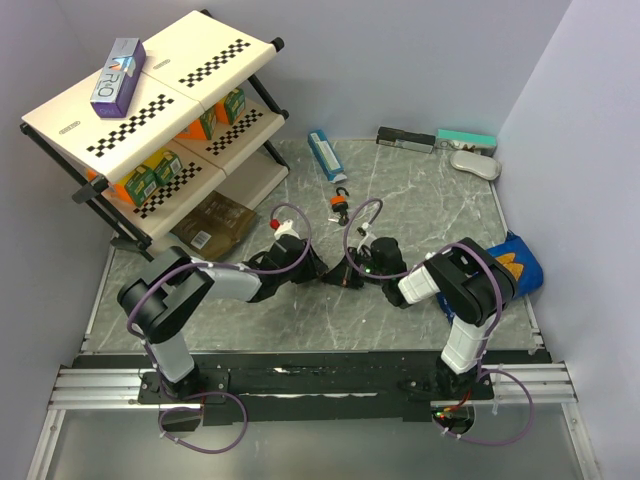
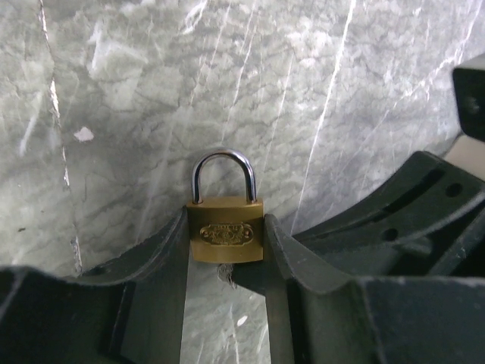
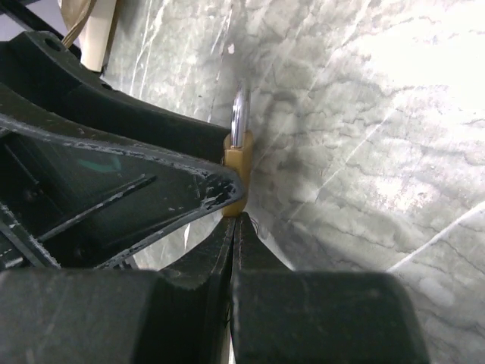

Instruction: Unlock with the key

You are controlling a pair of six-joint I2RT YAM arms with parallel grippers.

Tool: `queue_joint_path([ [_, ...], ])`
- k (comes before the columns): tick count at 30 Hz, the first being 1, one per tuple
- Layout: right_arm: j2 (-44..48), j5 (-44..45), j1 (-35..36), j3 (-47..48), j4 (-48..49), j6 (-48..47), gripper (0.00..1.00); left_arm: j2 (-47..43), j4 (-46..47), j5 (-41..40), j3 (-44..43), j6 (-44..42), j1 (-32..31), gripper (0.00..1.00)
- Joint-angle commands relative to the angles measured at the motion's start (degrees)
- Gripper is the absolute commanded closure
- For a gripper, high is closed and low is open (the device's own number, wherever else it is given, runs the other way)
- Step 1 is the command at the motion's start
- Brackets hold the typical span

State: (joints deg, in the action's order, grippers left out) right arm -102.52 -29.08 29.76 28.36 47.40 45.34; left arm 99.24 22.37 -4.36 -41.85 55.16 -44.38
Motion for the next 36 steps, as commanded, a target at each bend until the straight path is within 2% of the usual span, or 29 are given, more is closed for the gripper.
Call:
queue_joint_path([
  [1,2.5,6.75,-0.67,0.47,9.9,-0.61,1.0,2.18,-9.18,4.54,-0.16,-0.31,-3.17,0.99],
  [14,4.17,13.78,1.79,-1.19,12.54,-3.51,1.0,-0.27,-8.57,5.68,0.18,1.36,-4.31,0.99],
  [20,6.54,19.67,2.67,-5.68,19.12,-3.51,1.0,0.25,-6.03,9.54,1.06,3.11,-4.66,0.99],
  [24,6.89,18.36,2.76,-5.68,19.58,-2.72,1.0,-0.54,-4.88,9.46,1.5,2.68,-4.93,0.99],
  [32,8.74,15.99,2.41,-6.03,18.44,0.27,1.0,-5.02,4.86,11.39,6.33,0.3,-4.93,0.99],
  [36,11.55,15.72,1.88,-6.65,17.38,0.98,1.0,-7.57,6.89,11.57,7.39,-0.66,-4.93,0.99],
])
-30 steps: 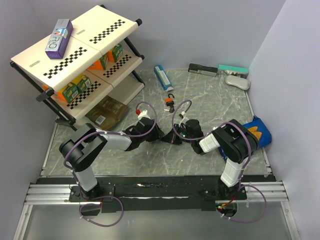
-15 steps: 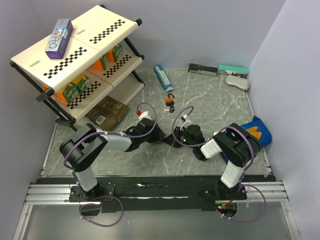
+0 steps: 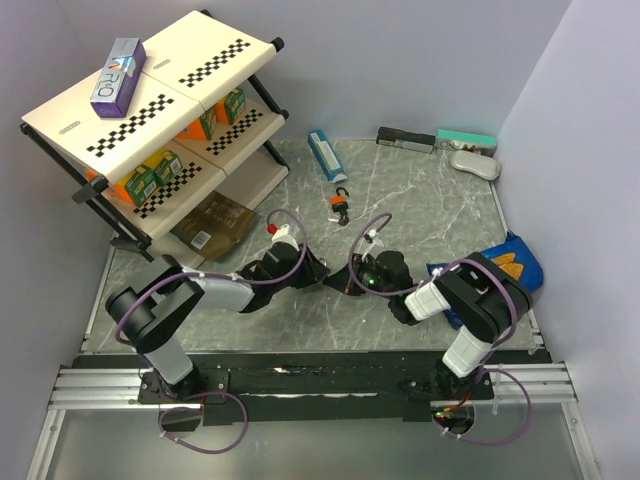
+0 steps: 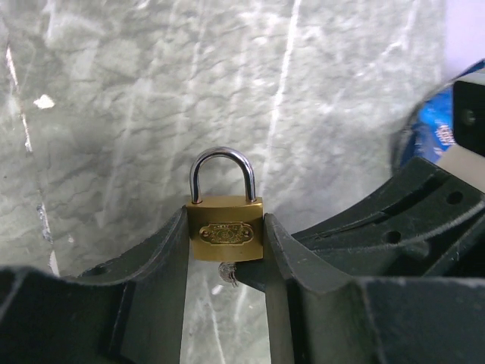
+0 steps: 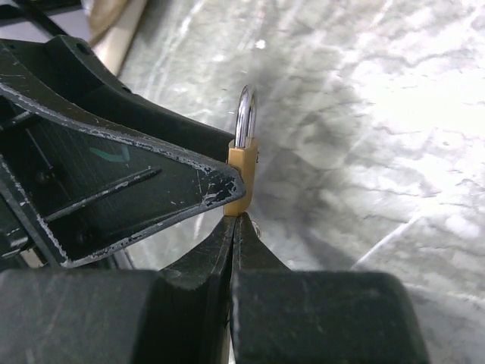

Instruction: Unlock with the key

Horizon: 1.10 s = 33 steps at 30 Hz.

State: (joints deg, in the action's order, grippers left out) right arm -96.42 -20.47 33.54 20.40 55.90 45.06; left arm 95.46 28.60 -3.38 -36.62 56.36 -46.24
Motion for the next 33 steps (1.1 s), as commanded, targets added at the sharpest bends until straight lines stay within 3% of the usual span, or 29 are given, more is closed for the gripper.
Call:
queue_joint_path([
  [1,6.85,6.85,-2.25,1.22,7.92,1.26,1.0,-4.4,1.1,10.67,2.34,-2.04,-3.07,0.99],
  [8,12.92,5.97,-3.04,0.95,3.27,1.09,1.0,-11.87,4.88,11.29,4.62,-3.36,-3.07,0.99],
  [14,18.02,6.41,-3.74,0.16,-0.09,0.12,1.0,-17.41,2.78,11.02,3.93,-4.15,-2.98,0.99],
  [19,20.31,3.34,-4.18,0.51,0.18,-0.06,1.0,-18.2,2.77,14.09,3.22,-4.76,-3.07,0.99],
  [33,22.33,-4.05,-5.5,2.53,-1.05,4.86,1.0,-19.08,15.5,23.59,7.09,-6.96,-3.07,0.99],
])
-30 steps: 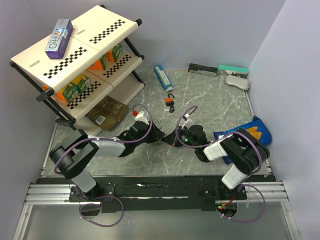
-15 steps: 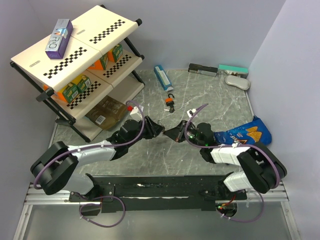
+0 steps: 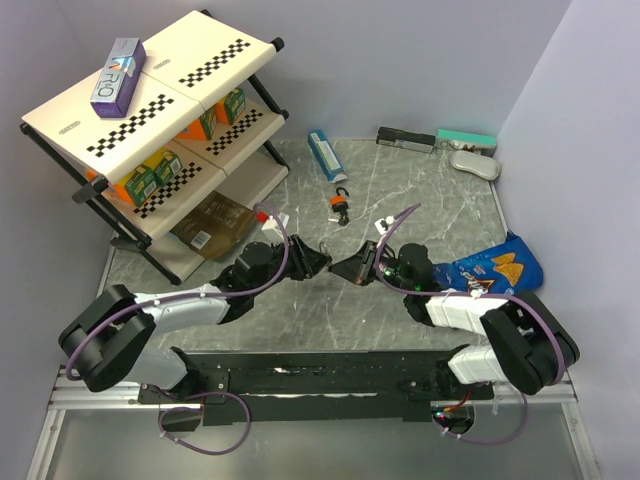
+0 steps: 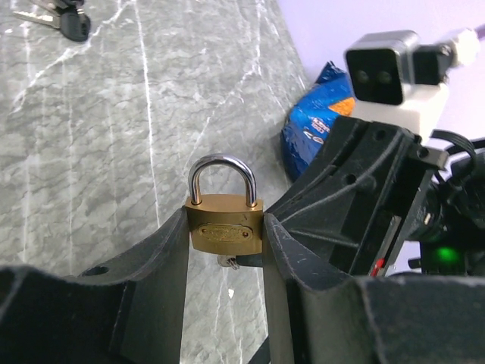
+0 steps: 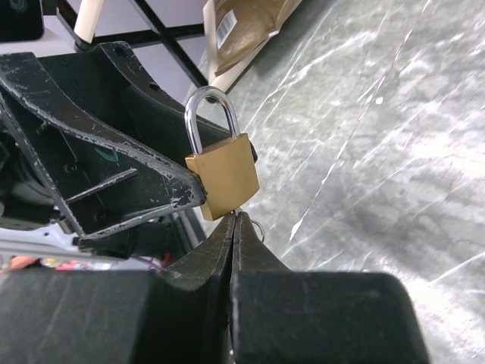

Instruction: Unlock with the key

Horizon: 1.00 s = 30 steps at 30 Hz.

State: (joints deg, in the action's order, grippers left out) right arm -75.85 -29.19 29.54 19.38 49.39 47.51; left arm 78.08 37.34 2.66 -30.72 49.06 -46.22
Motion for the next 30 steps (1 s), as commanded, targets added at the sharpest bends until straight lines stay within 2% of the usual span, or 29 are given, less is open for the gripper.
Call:
queue_joint_path([
  [1,1.85,4.76,-1.59,3.74,5.11,2.5,1.0,-1.71,7.56,18.17,1.71,0.42,-3.09,0.99],
  [6,2.11,4.06,-2.56,4.0,3.61,4.87,1.0,-2.5,10.29,20.19,2.59,-0.1,-3.09,0.99],
  [11,1.85,3.44,-3.26,3.65,4.75,6.28,1.0,-2.94,8.98,20.2,2.42,-0.54,-3.35,0.99],
  [13,2.03,3.53,-3.35,3.83,4.32,5.06,1.0,-3.03,6.18,17.83,1.28,-0.1,-3.44,0.99],
  [16,3.25,3.7,-2.74,3.65,4.32,1.46,1.0,-2.59,-4.18,11.78,-2.75,0.95,-3.53,0.99],
  [17,4.39,4.75,-2.47,3.65,3.53,-1.16,1.0,-2.24,-11.86,9.67,-4.25,2.17,-3.44,0.99],
  [20,6.85,7.9,-0.19,4.35,-1.3,-6.79,1.0,0.04,-20.08,6.14,-9.35,3.84,-3.53,0.99],
  [24,9.49,13.0,4.28,5.58,-7.71,-12.87,0.99,2.42,-24.5,5.17,-13.21,5.96,-3.44,0.99],
  [30,10.29,18.46,7.64,6.9,-13.87,-17.27,0.93,2.6,-25.21,4.11,-14.02,6.75,-3.53,0.99],
])
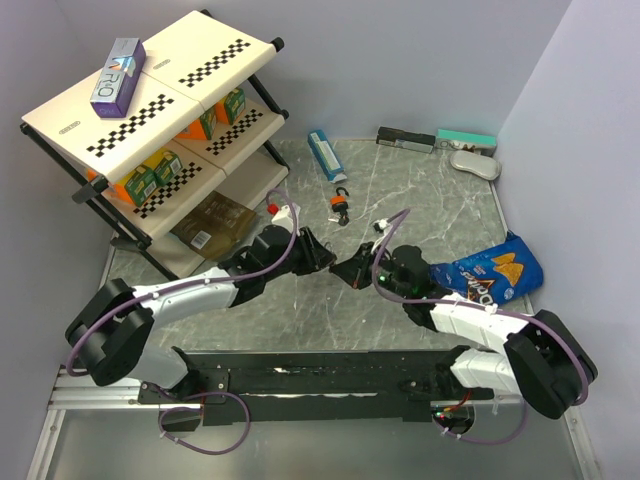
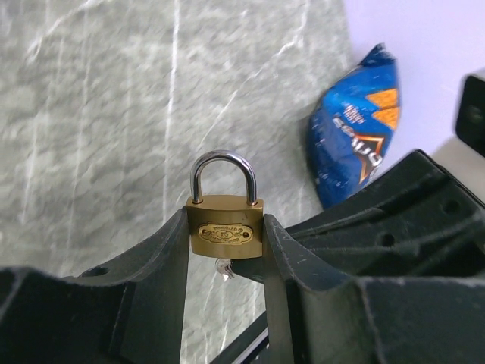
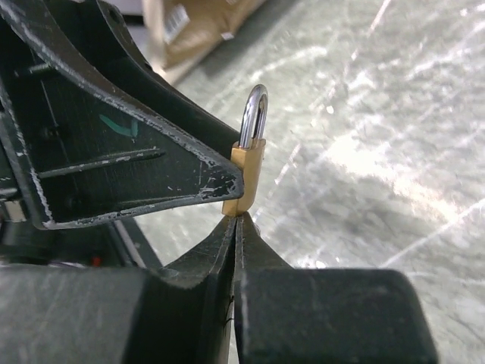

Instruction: Unlock with the key

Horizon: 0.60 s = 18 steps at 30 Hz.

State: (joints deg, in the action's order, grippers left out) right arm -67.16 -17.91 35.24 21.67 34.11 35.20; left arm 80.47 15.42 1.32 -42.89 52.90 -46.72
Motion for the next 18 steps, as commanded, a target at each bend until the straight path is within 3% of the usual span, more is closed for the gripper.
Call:
queue_joint_path([
  [1,1.33,7.54,2.19,4.7,1.23,-5.05,0.91,0.22,-3.64,5.18,-1.84,2.91,-3.03,0.99],
  [12,-0.61,7.72,3.69,5.57,1.23,-5.4,0.75,-0.05,-4.52,4.48,-2.11,2.73,-3.03,0.99],
  [18,-1.31,8.24,4.48,5.75,0.87,-5.67,0.71,-0.4,-4.96,4.04,-2.11,2.55,-3.03,0.99],
])
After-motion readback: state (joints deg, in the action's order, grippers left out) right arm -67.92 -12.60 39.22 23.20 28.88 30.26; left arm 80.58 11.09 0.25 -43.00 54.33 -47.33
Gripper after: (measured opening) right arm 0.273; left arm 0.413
